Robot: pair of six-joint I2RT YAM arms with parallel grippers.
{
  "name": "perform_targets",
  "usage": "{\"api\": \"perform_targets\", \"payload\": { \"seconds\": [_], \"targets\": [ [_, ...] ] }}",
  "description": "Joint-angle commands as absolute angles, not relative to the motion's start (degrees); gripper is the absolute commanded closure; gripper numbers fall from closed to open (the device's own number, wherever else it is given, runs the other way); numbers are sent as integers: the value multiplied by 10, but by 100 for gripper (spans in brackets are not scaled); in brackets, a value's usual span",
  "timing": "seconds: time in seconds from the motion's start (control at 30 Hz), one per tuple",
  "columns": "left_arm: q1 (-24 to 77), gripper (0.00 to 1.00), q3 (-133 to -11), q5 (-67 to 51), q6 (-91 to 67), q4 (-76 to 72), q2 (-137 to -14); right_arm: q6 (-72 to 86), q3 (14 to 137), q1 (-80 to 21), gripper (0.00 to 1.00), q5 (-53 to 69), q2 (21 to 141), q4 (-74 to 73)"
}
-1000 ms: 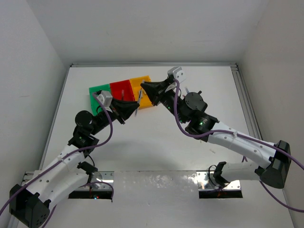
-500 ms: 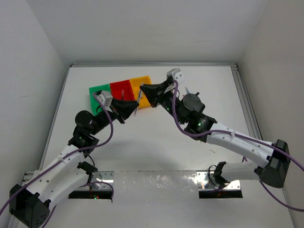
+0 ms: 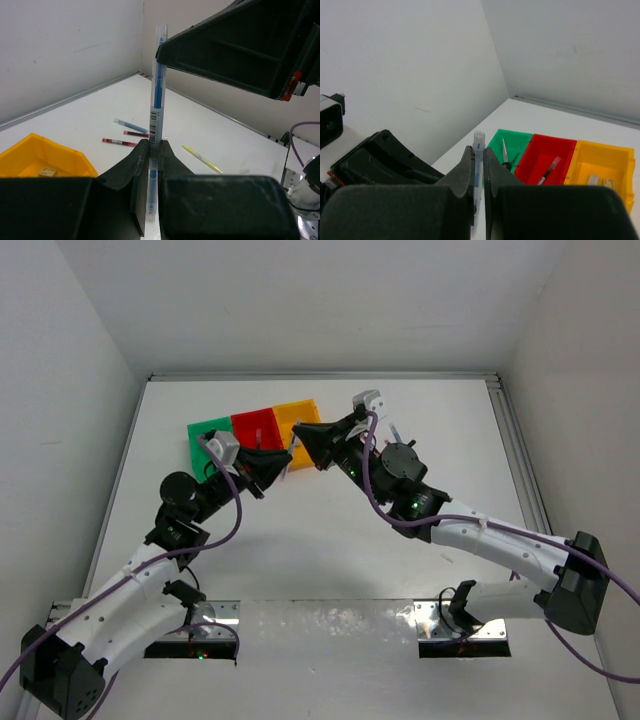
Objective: Sort the stationery into containers
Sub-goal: Close the pen cap on the pen.
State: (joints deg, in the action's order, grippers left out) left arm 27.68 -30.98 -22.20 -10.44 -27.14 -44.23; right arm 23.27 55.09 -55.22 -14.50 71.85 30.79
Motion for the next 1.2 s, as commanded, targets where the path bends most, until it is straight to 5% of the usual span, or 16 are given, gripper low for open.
{"api": "perform_targets", "payload": {
  "seconds": [0.0, 1.17],
  "targets": [
    [278, 100, -344, -200, -89, -353, -442, 265, 522, -555, 100, -133, 733, 292],
    [253, 100, -359, -197, -92, -378, -453, 310, 366, -592, 100, -112, 831, 358]
  ]
}}
